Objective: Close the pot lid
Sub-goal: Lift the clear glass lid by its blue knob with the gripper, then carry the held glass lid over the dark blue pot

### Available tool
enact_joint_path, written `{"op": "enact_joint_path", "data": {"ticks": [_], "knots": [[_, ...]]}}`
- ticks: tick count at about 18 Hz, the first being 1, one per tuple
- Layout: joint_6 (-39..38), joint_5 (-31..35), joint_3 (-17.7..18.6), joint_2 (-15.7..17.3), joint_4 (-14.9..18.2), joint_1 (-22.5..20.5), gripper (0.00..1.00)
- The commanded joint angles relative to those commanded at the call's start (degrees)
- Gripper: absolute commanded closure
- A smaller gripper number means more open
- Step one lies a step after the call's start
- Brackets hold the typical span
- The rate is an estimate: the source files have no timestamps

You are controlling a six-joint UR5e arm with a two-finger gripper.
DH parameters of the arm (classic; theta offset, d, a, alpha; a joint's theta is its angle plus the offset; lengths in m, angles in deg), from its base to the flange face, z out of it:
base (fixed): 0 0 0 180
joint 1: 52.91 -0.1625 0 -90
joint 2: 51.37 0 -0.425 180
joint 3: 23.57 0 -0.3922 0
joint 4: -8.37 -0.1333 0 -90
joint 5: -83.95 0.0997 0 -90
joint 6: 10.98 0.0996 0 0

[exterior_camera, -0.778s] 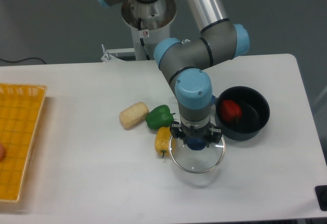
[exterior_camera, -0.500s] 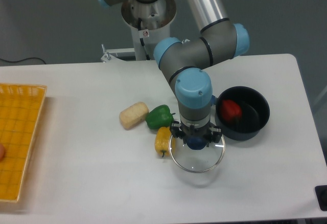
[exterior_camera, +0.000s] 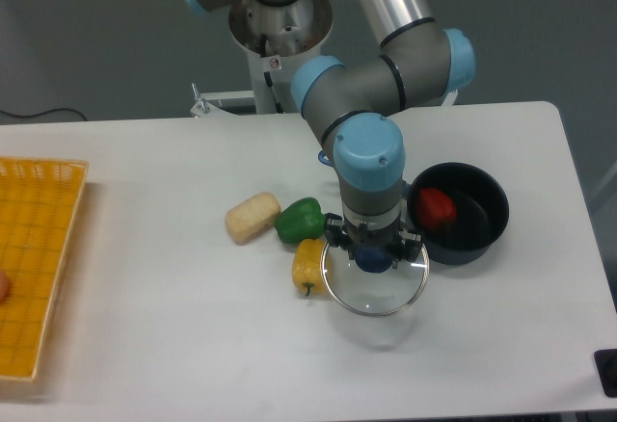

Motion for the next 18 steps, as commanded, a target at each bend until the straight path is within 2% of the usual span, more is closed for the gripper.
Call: {"op": "enact_joint_path", "data": {"ticks": [3,13,18], "knots": [[4.57,1.23,0.0,0.53,3.7,-0.62,0.38],[12.05,1.32,0.53,1.76,4.76,-2.46,0.38],[20.82,0.79,1.32,1.76,3.79,-4.04,0.38]]}}
